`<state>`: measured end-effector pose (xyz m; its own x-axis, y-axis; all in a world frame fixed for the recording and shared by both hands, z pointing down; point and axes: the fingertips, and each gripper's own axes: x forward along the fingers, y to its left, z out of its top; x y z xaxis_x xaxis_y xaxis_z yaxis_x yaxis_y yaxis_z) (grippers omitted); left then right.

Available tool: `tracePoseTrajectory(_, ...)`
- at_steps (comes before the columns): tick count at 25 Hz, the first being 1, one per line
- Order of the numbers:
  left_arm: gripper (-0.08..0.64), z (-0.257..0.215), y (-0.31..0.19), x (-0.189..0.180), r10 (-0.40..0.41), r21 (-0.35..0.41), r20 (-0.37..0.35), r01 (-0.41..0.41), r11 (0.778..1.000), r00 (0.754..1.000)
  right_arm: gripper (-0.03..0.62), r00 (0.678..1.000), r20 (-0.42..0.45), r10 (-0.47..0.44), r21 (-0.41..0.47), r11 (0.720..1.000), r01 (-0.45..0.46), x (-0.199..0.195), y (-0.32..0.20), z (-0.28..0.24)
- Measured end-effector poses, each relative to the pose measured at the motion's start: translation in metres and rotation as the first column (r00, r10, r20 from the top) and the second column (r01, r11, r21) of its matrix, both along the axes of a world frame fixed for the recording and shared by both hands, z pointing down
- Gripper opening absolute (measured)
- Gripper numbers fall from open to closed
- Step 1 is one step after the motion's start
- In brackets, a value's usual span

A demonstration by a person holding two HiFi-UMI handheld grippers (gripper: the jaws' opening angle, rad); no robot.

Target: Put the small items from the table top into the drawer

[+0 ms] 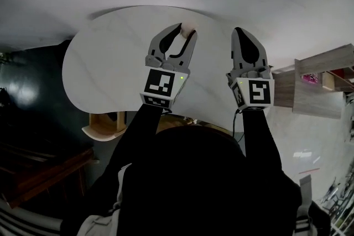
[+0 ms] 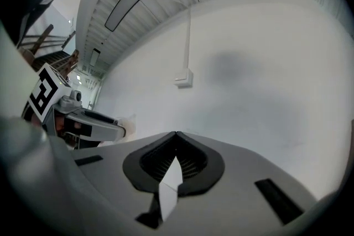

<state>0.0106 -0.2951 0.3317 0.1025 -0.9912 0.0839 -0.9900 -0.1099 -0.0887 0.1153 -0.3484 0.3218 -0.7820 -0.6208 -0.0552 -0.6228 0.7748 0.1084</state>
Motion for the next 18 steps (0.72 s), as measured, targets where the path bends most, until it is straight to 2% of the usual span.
tracePoseTrajectory(4,0.137,0.003,0.034,-0.044,-0.097,-0.013,0.005,0.097,0.995,0.995,0.026,0.995,-0.001,-0.098,-0.023,0.995,0.098,-0.051,0.025,0.004)
tracePoseTrajectory(8,0.137,0.001,0.078,-0.099,-0.223,-0.017,0.011,0.223,0.975,0.975,0.026,0.974,0.001,-0.227,-0.021,0.974,0.227,-0.114,0.057,0.002)
tracePoseTrajectory(13,0.137,-0.003,0.148,-0.161,-0.367,-0.023,0.031,0.368,0.93,0.93,0.026,0.925,-0.012,-0.38,-0.025,0.925,0.379,-0.191,0.118,0.002)
tracePoseTrajectory(18,0.137,-0.005,0.219,-0.213,-0.476,-0.029,0.041,0.477,0.878,0.879,0.026,0.857,-0.001,-0.516,-0.021,0.857,0.516,-0.254,0.185,-0.001)
